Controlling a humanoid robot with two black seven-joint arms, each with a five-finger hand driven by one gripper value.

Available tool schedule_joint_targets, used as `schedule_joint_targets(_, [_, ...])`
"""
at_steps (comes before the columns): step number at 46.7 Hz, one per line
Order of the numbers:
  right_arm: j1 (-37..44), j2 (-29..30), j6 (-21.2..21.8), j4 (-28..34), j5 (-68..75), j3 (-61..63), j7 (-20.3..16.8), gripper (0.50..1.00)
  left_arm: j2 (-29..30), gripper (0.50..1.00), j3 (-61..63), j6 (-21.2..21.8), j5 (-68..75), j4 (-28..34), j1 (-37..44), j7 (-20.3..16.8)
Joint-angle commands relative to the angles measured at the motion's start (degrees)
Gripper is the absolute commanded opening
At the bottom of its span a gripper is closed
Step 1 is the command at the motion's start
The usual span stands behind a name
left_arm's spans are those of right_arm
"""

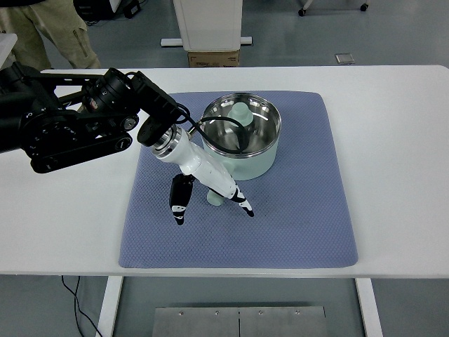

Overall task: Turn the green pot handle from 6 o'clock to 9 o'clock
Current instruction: 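Lower the left hand onto the saucepan rim and hook the pot, then pull the saucepan rim with the left hand, rotating the handle sideways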

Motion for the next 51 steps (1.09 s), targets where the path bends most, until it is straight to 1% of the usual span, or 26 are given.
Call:
schedule_joint_targets(1, [0.0,0.0,-0.1,0.0,0.0,0.0,0.0,1.000,0.0,1.000,0.7,0.0,1.2,0.0,-0.6,-0.1])
schedule_joint_targets(20, [0.0,0.0,-0.1,0.0,0.0,0.0,0.0,1.000,0.2,1.000,2.7,0.3,6.8,0.2,-1.6,-0.5])
schedule_joint_targets(45, [0.0,0.0,0.0,0.0,0.0,0.0,0.0,1.000,1.4,1.000,5.3,0.4,12.1,0.3,-4.9,-0.5])
schedule_joint_targets(51, [0.0,0.0,0.0,0.0,0.0,0.0,0.1,1.000,1.6,1.000,6.5,0.4,13.9,0.3,-5.5,-1.1])
